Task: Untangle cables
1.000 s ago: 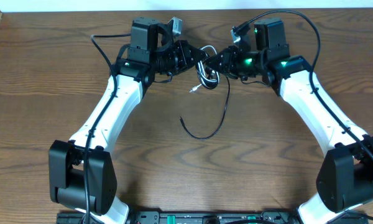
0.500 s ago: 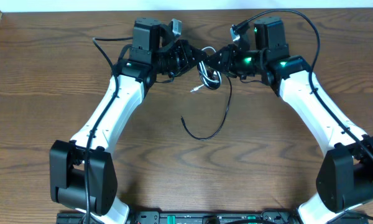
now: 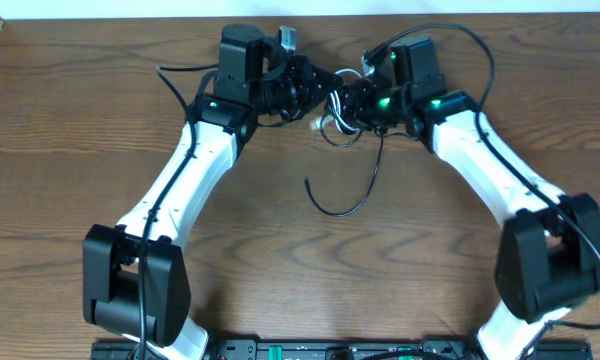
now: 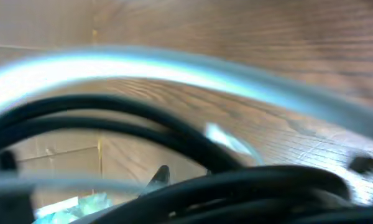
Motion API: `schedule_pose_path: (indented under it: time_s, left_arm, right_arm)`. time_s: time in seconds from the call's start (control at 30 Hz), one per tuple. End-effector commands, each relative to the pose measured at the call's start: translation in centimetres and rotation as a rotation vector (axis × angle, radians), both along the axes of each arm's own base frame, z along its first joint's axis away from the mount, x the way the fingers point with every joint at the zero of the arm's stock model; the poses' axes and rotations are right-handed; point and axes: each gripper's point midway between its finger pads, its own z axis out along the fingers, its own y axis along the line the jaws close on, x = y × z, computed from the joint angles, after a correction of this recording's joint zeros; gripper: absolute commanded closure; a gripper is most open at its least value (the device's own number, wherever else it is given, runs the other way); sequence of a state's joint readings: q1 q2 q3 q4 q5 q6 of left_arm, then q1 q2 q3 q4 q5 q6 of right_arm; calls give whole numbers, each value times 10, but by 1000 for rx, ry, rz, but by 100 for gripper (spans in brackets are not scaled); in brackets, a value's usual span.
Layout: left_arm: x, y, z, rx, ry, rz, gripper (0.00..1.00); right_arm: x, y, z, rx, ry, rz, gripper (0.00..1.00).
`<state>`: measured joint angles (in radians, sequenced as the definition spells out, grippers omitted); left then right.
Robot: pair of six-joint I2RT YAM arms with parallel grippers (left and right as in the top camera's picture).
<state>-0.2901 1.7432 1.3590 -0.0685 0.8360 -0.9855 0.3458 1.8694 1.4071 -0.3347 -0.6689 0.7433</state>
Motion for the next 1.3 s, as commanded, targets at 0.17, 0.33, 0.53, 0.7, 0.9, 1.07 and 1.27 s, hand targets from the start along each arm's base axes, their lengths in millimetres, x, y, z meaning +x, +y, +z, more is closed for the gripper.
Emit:
schedule_pose_path:
  time_s: [0.17,0.33,0.53,0.7,0.9,1.07,1.27]
  left_arm:
    - [-7,-5,25,-67,-10,-44,93]
    - [5,15,25,-64,-15,3,93]
    - [19,44,25,-52,-41,58,93]
    - [19,48,26,-32,-100,28,93]
    - [11,42,23,12,-189,-53,92]
    - [1,43,8,77,-212,-111,93]
    - [-8,44,-2,106,-194,-142,92]
  right_arm:
    - [7,-9,-27,-101,-2,-31,84]
    - [6,-33,-44,-200,24,-58,86]
    - [-2,-71,-70,-395,71,-103,86]
    - [-6,-82,-75,-447,66,-75,84]
    - [-5,-75,-71,-432,-5,19,84]
    - [-7,-60,-45,-301,-137,183,77]
    - [-1,-81,0,-227,-214,142,63]
